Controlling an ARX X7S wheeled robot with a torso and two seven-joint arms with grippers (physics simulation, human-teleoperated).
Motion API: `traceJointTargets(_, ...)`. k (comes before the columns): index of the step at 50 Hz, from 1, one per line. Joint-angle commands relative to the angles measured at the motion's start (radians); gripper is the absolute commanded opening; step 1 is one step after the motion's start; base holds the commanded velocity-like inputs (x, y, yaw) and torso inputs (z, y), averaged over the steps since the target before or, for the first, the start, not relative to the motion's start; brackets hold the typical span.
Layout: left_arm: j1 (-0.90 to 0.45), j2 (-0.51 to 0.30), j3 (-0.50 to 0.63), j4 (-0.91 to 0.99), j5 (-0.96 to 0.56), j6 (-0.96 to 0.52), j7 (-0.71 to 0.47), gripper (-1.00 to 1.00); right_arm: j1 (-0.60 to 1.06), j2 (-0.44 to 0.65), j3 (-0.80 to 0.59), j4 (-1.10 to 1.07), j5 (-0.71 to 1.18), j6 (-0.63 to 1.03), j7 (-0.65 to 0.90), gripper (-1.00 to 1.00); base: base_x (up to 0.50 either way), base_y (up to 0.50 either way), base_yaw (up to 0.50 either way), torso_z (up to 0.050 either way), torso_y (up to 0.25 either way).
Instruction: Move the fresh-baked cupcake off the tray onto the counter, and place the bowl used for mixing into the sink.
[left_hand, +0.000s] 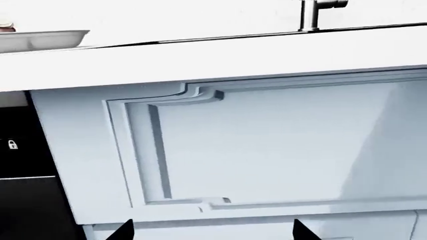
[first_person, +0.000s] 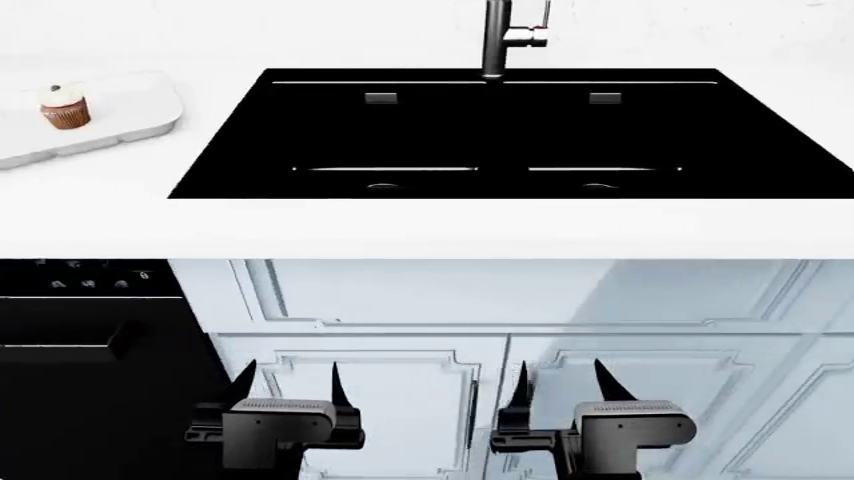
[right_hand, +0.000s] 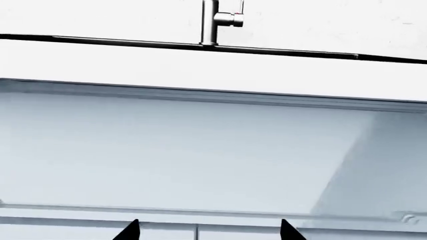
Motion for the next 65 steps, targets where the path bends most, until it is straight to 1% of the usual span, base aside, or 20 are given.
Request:
traceJointTargets(1,-0.003,-0.011,0.012,-0.002,-0.012,-0.001,-0.012,1.0,0.0,0.011,-0.015,-0.003,0.007,0.0,0.014,1.0,0.0,0.5,0.0,0.0,0.0)
traceJointTargets(65,-0.016,-0.049,0.061,-0.006,-0.055,-0.005,-0.061,1.0,0.009,0.052,-0.061,0.006,0.053,-0.009,0.058,1.0,0.0,0.5,0.0,0.0,0.0)
